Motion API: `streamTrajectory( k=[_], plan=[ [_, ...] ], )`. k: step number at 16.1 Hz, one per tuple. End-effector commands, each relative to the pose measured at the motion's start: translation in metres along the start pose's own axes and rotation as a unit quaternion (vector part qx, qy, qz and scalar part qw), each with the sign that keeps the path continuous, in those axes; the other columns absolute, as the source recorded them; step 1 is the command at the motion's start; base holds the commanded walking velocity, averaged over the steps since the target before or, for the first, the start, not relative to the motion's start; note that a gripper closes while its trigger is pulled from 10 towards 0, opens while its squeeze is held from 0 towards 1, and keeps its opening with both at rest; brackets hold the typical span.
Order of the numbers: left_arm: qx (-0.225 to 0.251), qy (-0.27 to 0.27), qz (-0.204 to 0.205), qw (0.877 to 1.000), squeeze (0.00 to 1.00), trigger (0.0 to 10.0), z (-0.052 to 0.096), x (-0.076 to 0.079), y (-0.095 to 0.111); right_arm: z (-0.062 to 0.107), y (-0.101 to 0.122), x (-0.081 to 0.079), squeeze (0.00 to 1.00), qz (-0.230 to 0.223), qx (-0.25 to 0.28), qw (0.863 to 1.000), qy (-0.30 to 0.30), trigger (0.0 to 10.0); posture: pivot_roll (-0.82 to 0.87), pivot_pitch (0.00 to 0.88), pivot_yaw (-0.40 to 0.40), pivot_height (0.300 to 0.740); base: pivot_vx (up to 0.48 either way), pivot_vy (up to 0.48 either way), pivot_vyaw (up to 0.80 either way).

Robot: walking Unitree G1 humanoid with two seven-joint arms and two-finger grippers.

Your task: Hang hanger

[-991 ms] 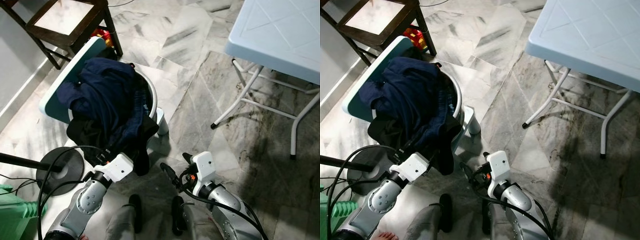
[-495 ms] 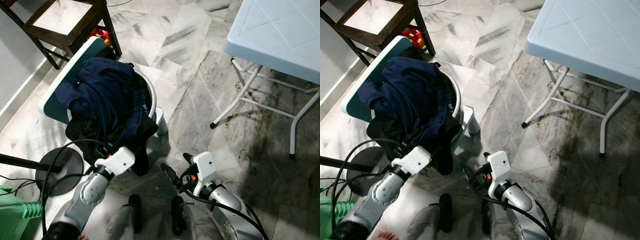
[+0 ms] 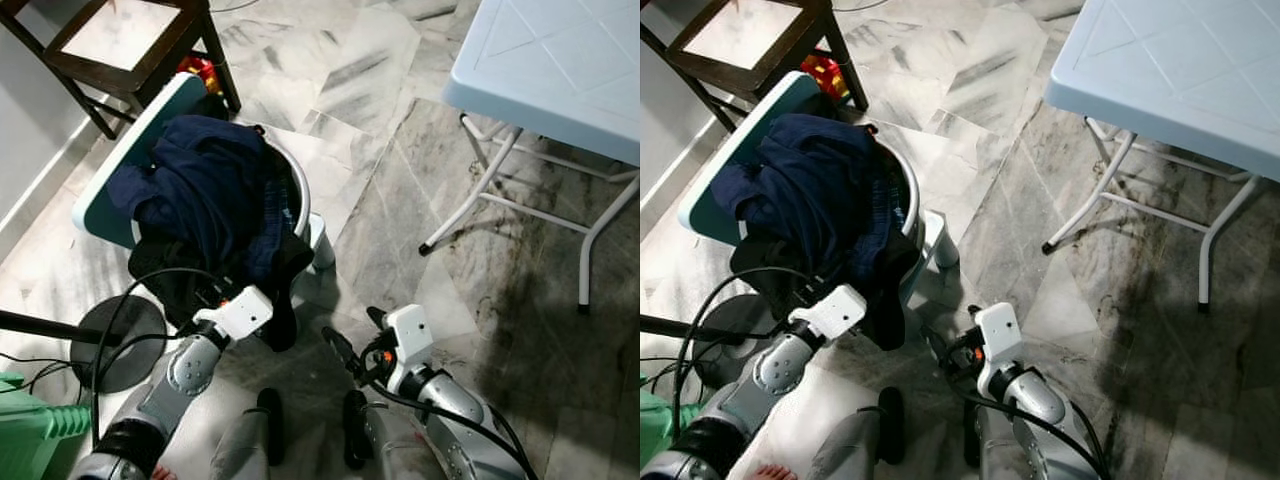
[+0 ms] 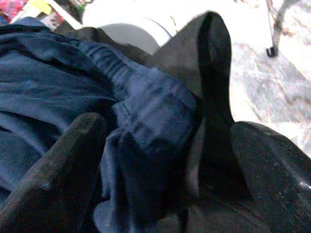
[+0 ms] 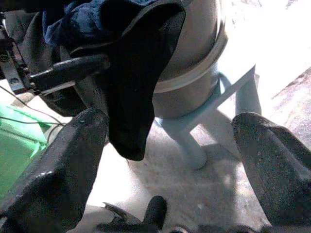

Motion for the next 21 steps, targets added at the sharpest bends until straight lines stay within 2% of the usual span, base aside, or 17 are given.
streamTrajectory(
  k=[1,18,21],
  plan=[
    [-0.018,-0.020,-0.007,1.000,0.00,0.2,0.0039,0.0086,-0.0108,0.0037,-0.0035,-0.0039,0.00,-0.001,-0.006,1.000,0.001,10.0,-0.06,0.362,0.047,0.740,0.000,0.000,0.00],
    [-0.018,-0.022,-0.006,1.000,0.00,0.0,0.0028,0.0083,-0.0107,0.0038,-0.0034,-0.0037,0.00,-0.001,-0.006,1.000,0.001,10.0,-0.06,0.362,0.047,0.740,0.000,0.000,0.00],
    [-0.029,-0.015,0.003,0.999,0.00,0.0,-0.0009,-0.0006,-0.0163,-0.0012,-0.0015,-0.0038,0.00,-0.002,-0.002,1.000,-0.002,10.0,-0.05,0.350,0.062,0.740,0.000,0.000,0.00]
  ],
)
Point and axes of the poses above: a point about 5 cm out from each wrist's last joint towards the gripper, its own z axis pointing back from the gripper into the wrist, its own y axis along the axis of the wrist's last joint, x = y × z, the point moved 5 cm from there along -z, pointing out of the wrist towards the gripper, and after that the axes turned 13 degrees about z, right-handed, at the moved point
